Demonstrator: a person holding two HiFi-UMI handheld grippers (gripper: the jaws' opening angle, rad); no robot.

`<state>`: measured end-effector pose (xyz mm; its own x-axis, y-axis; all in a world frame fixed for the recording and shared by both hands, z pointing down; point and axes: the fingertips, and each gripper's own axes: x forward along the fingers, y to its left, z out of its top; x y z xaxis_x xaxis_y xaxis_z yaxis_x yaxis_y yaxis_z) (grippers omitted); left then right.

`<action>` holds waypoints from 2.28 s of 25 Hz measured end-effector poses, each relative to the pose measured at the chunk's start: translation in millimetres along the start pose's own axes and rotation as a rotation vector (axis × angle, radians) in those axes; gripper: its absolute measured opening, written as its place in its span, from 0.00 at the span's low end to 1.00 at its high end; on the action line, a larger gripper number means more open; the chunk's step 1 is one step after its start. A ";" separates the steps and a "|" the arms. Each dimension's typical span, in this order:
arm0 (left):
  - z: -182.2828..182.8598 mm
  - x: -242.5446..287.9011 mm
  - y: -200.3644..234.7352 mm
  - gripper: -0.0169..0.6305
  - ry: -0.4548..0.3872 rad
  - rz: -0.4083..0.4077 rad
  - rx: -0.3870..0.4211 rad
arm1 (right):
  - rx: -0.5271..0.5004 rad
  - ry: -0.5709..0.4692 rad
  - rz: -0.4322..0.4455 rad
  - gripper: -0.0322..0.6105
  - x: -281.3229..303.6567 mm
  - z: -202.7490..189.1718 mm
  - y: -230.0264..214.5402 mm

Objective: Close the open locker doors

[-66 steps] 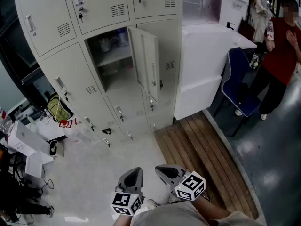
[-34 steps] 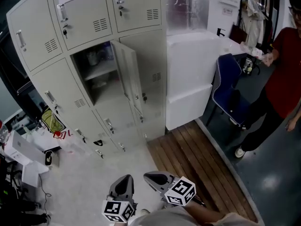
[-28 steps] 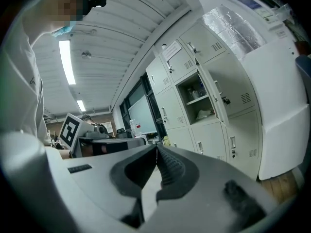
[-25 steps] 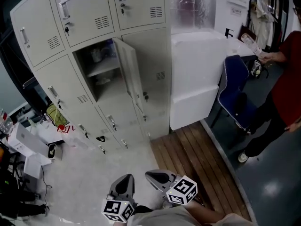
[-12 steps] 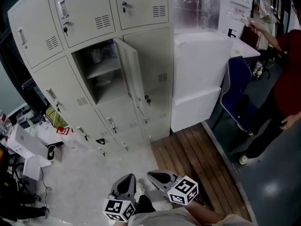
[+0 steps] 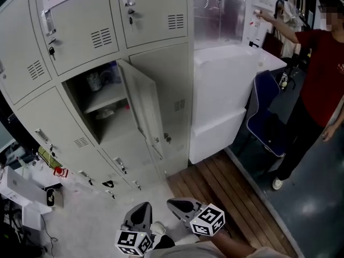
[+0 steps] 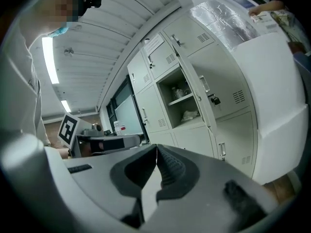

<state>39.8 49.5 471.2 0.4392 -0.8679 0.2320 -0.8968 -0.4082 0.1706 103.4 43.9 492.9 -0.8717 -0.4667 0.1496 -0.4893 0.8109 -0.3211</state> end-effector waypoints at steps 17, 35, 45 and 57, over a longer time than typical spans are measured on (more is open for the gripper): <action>49.9 71.2 121.4 0.05 0.036 -0.145 0.037 | 0.037 -0.042 -0.150 0.09 119.6 51.2 -60.1; 55.9 76.0 166.5 0.05 0.036 -0.111 0.003 | 0.026 -0.022 -0.134 0.09 153.5 66.0 -68.0; 64.8 95.4 139.6 0.05 0.025 -0.091 -0.005 | 0.018 -0.016 -0.142 0.09 117.6 78.5 -98.2; 63.8 118.4 112.4 0.05 0.023 -0.069 -0.004 | 0.009 -0.024 -0.187 0.09 77.9 87.7 -147.1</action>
<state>-12.5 -117.3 456.7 0.5013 -0.8308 0.2418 -0.8641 -0.4659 0.1906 109.9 -142.7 469.8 -0.7646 -0.6173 0.1854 -0.6423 0.7059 -0.2985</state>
